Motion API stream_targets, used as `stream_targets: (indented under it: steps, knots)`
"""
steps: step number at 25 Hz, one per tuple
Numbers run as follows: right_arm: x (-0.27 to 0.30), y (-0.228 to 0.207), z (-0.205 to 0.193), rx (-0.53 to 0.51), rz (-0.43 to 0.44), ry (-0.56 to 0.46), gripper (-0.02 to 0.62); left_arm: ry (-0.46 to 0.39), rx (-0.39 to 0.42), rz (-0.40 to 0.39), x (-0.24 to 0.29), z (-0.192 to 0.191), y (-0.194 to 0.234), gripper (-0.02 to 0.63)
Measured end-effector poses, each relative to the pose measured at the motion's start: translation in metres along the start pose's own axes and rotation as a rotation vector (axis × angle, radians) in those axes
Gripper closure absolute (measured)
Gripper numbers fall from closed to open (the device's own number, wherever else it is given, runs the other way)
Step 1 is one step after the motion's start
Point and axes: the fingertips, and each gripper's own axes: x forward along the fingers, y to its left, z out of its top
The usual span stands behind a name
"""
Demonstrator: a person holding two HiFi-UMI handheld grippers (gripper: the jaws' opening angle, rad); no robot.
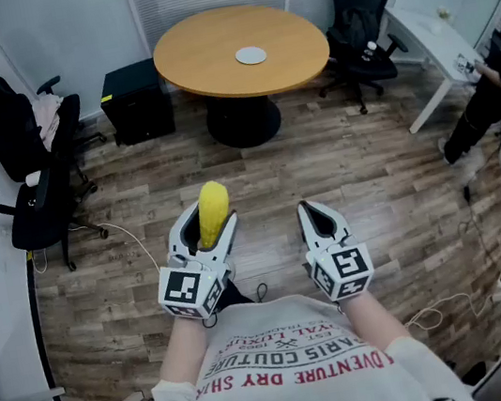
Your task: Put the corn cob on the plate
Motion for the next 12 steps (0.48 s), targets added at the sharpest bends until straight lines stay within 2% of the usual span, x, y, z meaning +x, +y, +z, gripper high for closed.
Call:
stream_targets:
  steps: [12]
  knots:
    - [0.002, -0.0093, -0.0071, 0.026, -0.026, -0.006, 0.566, 0.009, -0.011, 0.002, 0.008, -0.0055, 0.0036, 0.325]
